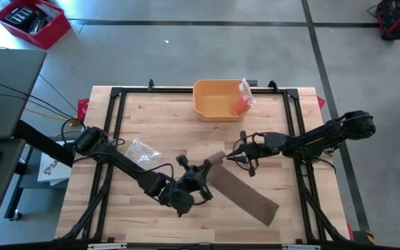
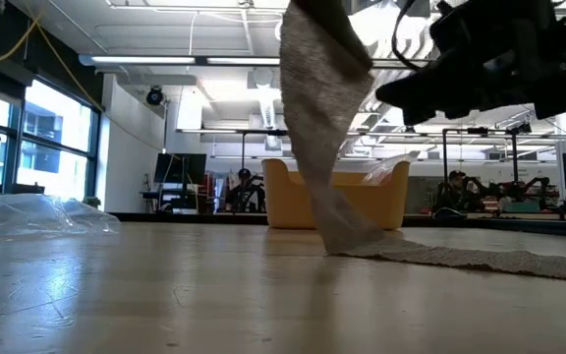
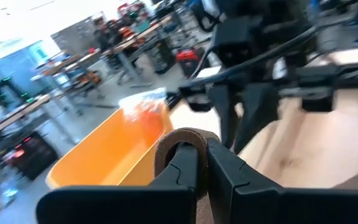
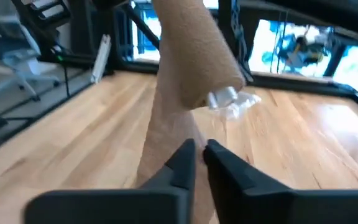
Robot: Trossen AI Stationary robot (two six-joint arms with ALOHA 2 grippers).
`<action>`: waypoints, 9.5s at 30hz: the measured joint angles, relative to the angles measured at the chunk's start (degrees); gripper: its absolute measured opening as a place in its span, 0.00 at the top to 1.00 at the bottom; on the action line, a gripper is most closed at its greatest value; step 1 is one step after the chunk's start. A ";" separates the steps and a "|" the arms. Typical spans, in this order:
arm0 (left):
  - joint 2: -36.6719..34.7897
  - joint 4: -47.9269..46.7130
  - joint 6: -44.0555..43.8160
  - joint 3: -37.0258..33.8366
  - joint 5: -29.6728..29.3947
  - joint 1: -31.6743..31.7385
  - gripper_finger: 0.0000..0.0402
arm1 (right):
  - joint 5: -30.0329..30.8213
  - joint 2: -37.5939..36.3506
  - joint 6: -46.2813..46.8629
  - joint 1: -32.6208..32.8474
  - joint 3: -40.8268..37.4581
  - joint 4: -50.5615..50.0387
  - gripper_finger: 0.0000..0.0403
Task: Roll bandage
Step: Roll the brown bandage
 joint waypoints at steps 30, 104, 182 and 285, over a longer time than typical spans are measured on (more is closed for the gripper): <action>-0.04 -71.80 -82.00 -0.01 -12.59 -5.47 0.99 | 6.94 -8.05 0.14 1.73 10.99 -47.54 0.57; -8.31 -35.77 -75.64 -24.46 2.88 -6.22 1.00 | 67.80 -9.29 -39.94 29.76 75.26 -72.72 1.00; 4.08 53.17 46.03 14.62 21.92 -9.86 1.00 | 19.80 -22.71 5.08 36.23 35.43 -90.69 0.58; -1.71 45.97 -11.23 -28.20 19.35 -10.50 1.00 | 59.53 -10.42 -4.45 10.55 60.61 -89.23 1.00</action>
